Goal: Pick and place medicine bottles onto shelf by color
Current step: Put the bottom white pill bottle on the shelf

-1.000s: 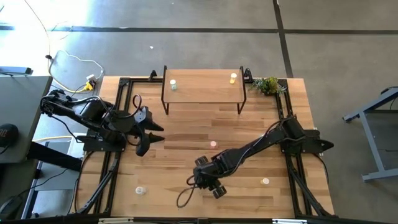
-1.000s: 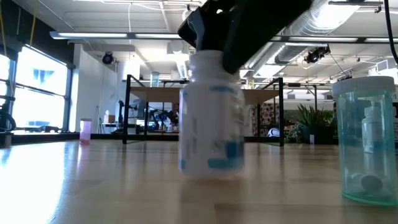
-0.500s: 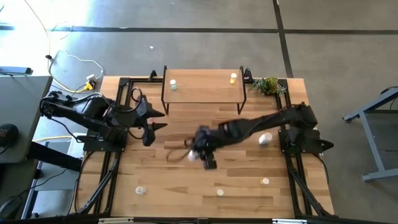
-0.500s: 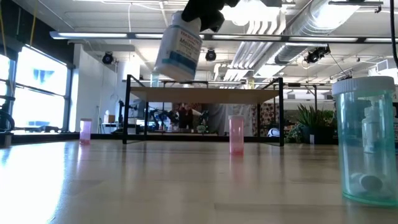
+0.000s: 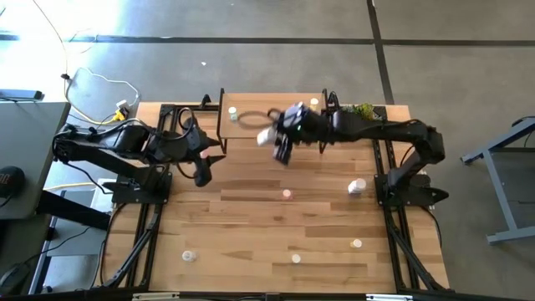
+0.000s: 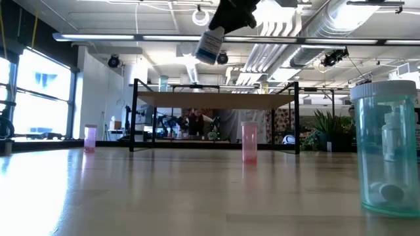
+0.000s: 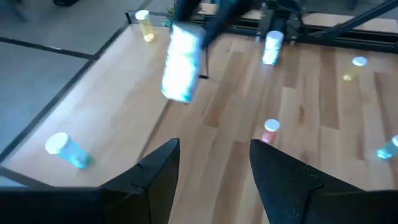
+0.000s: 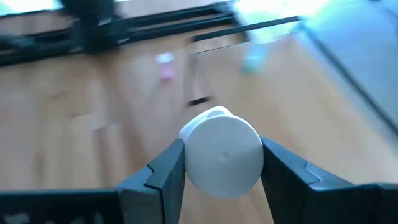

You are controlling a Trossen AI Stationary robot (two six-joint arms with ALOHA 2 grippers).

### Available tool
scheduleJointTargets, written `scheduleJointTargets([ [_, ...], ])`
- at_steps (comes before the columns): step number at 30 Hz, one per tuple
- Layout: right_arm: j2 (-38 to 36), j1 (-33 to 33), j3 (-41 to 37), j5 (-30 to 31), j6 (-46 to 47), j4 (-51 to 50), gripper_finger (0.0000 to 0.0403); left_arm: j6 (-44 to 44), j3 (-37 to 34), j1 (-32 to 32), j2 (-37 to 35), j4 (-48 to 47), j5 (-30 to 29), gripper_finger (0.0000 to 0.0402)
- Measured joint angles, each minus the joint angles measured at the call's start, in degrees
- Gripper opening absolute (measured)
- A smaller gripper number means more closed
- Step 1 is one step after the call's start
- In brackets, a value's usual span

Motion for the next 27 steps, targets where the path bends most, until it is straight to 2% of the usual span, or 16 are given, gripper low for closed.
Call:
scheduleJointTargets([
  [12, -1.6, -14.7, 0.0, 1.5, -8.5, 1.9, 0.0158, 0.7, 0.0, 6.1, 0.0, 0.0, -0.9, 0.0186],
  [18, -1.6, -20.9, 0.0, -4.7, -10.7, 1.7, 0.0158, 0.7, 0.0, 8.9, 0.0, 0.0, -1.2, 0.0186],
  [27, -1.6, -26.6, 0.0, -8.8, -12.6, 0.2, 0.0158, 0.7, 0.0, 11.9, 0.0, 0.0, -1.2, 0.0186],
])
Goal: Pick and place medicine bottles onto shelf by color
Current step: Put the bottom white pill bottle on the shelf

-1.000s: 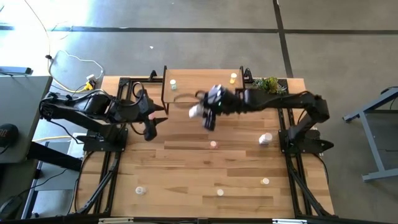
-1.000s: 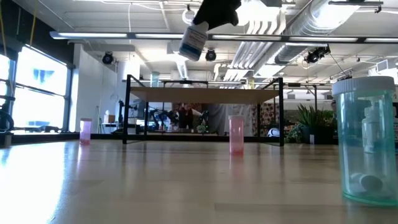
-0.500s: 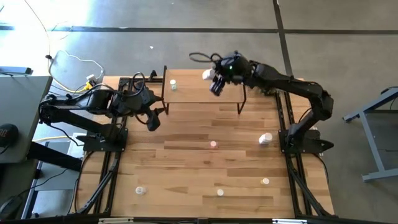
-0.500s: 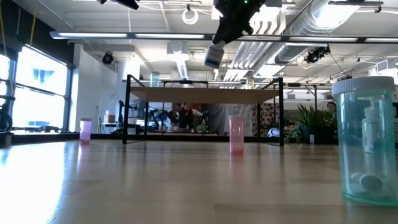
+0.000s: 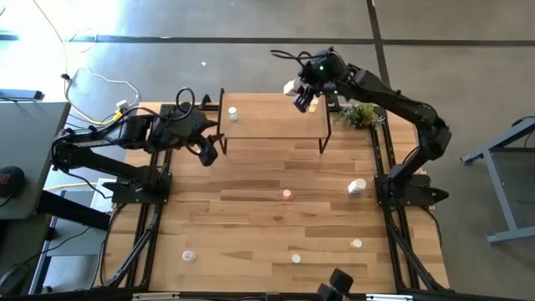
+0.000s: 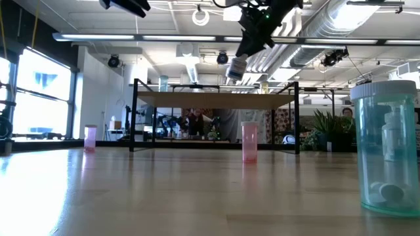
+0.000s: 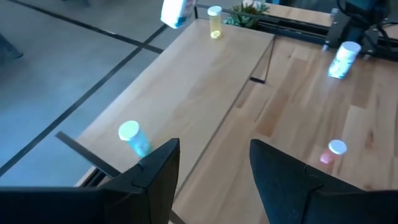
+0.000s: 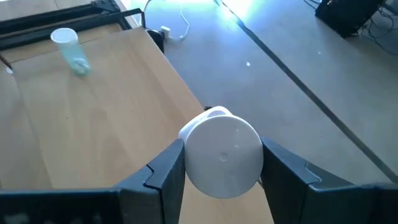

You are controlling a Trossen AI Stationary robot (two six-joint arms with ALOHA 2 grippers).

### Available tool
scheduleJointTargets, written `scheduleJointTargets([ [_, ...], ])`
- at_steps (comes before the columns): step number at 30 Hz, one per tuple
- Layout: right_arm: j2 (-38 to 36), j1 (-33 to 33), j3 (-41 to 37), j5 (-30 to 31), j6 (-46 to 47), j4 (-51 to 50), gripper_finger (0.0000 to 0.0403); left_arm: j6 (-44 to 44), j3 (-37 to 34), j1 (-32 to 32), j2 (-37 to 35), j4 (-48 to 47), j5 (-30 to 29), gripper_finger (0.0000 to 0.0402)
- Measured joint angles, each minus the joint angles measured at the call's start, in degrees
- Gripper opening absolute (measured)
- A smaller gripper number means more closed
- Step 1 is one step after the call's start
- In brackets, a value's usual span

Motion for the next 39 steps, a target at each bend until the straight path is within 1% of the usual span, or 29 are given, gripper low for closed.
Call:
scheduleJointTargets([
  [2, 0.0, -0.7, 0.0, -0.6, 0.0, 0.0, 0.0158, 0.0, 0.0, 0.8, 0.0, 0.0, 0.0, 0.0186],
  [5, 0.1, -1.3, 0.0, -3.7, 1.4, -1.2, 0.0158, 0.0, 0.0, 1.8, 0.0, 0.0, 0.0, 0.0186],
  [7, 0.5, -1.3, 0.0, -4.4, 1.4, -2.5, 0.0158, 0.0, 0.0, 2.4, 0.0, 0.0, 0.0, 0.0186],
  [20, 5.4, -1.1, 0.0, -3.8, -0.8, -8.7, 0.0158, 0.0, 0.0, 3.8, 0.0, 0.0, 0.0, 0.0186],
  [28, 6.1, -1.1, 0.1, -3.5, -1.3, -8.2, 0.0159, 0.0, 0.0, 3.8, 0.0, 0.0, 0.2, 0.0186],
  [32, 6.1, -1.1, 0.1, -3.5, -1.7, -8.3, 0.0168, 0.0, 0.0, 3.8, 0.0, 0.0, 0.2, 0.0186],
  [39, 6.2, -1.1, 0.1, -3.5, -2.7, -7.3, 0.0199, 0.0, 0.0, 3.8, 0.0, 0.0, 0.3, 0.0186],
])
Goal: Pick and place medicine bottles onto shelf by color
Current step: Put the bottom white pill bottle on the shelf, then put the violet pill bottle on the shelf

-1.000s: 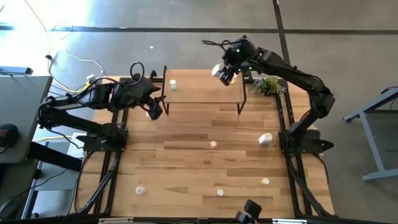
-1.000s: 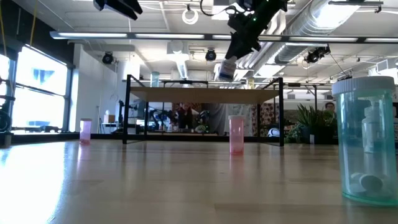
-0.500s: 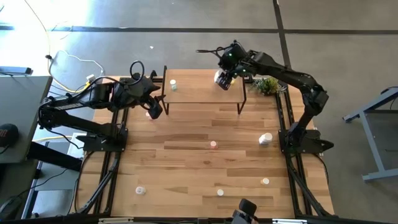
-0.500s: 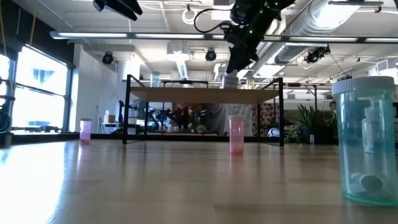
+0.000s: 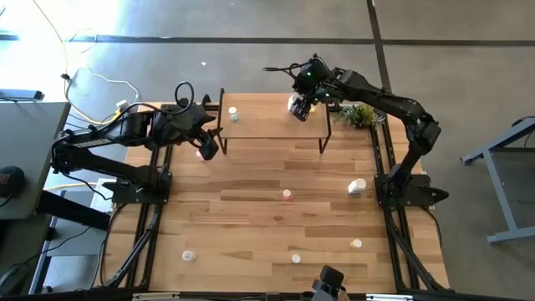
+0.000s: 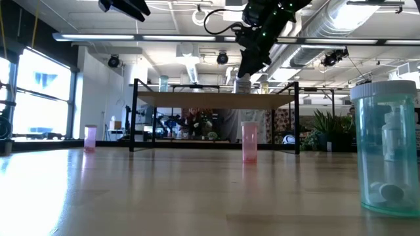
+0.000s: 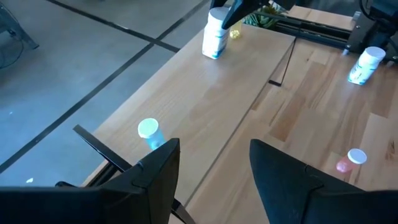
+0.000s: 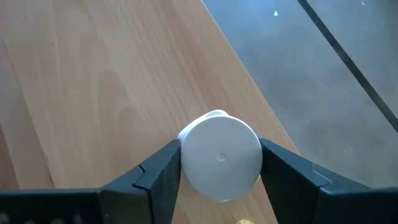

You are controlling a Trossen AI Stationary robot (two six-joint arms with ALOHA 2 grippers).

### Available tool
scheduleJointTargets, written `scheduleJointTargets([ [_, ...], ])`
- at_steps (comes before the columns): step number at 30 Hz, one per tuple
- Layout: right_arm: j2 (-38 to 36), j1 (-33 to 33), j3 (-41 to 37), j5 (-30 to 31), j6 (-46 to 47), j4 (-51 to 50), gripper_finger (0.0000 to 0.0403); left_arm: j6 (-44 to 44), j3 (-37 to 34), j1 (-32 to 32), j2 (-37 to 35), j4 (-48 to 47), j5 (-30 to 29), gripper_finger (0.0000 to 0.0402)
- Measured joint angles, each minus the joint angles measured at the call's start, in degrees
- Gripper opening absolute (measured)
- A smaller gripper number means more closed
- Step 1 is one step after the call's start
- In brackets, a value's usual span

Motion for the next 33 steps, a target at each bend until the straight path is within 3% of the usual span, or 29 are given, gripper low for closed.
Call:
scheduleJointTargets([
  [8, 0.1, -0.1, 0.5, 0.0, -0.1, 0.9, 0.0224, -0.4, 0.0, 0.0, 0.0, -1.0, 3.4, 0.0186],
  [15, 0.1, -0.1, 5.9, 1.4, -0.3, -0.5, 0.0229, -5.9, 0.0, 0.0, 0.0, -5.5, 4.3, 0.0194],
  [25, 0.0, -0.1, 10.5, 1.5, -1.9, -1.9, 0.0229, -20.5, -0.2, 0.0, 0.0, -21.4, 4.1, 0.0238],
  [33, 0.0, -0.1, 10.7, 1.5, -2.7, -2.5, 0.0229, -34.4, -10.6, 0.0, -3.0, -20.1, 3.7, 0.0232],
])
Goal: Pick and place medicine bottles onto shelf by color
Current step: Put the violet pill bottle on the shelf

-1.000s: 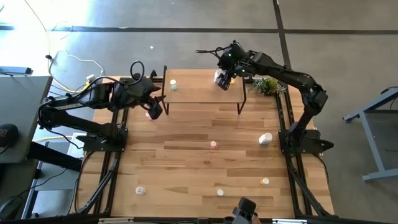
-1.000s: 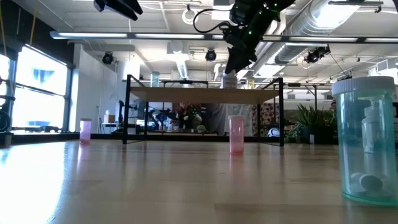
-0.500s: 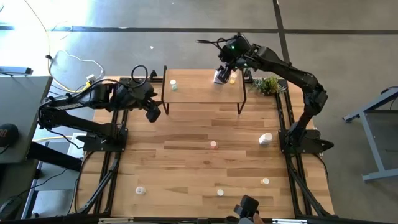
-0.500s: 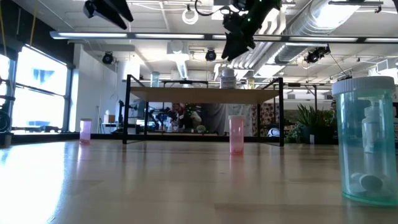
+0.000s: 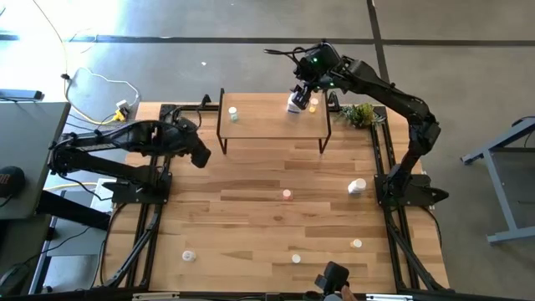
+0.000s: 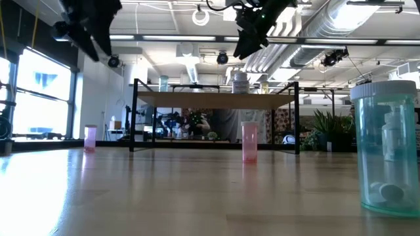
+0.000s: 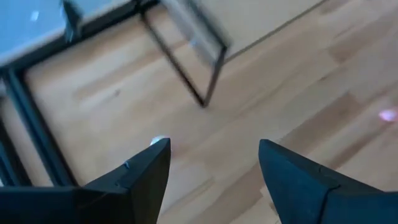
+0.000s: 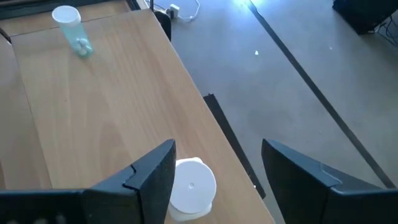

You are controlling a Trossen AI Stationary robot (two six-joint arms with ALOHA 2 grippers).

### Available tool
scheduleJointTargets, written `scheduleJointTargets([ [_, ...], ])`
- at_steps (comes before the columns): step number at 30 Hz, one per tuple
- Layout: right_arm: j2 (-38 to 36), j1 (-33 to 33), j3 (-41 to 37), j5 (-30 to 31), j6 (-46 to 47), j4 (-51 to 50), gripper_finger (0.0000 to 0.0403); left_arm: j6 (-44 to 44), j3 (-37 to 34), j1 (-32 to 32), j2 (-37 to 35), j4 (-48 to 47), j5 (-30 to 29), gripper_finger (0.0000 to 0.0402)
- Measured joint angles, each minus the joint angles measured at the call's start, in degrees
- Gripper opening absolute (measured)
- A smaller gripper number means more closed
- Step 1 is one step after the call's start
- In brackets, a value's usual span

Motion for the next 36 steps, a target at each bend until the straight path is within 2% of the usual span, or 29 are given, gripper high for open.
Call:
scheduleJointTargets([
  [9, 0.0, 0.0, 0.0, 0.0, -1.1, -0.2, 0.0229, -22.3, -10.7, 0.0, -1.0, 2.4, -3.5, 0.0223],
  [15, 0.0, 0.0, 0.0, 0.0, -1.1, -0.2, 0.0229, -32.5, -16.5, 0.0, 1.0, 3.7, -5.0, 0.0223],
  [23, 0.0, 0.0, 0.1, 0.0, -1.1, -0.2, 0.0229, -33.9, -20.9, 0.0, 5.1, 11.6, -8.3, 0.0223],
  [30, 0.0, 0.0, 0.1, 0.0, -1.1, -0.2, 0.0229, -35.7, -21.2, 0.0, 10.4, 12.4, -10.5, 0.0223],
  [36, 0.0, 0.0, 0.1, 0.0, -1.1, -0.2, 0.0229, -36.7, -21.2, 0.1, 15.0, 13.4, -9.6, 0.0223],
])
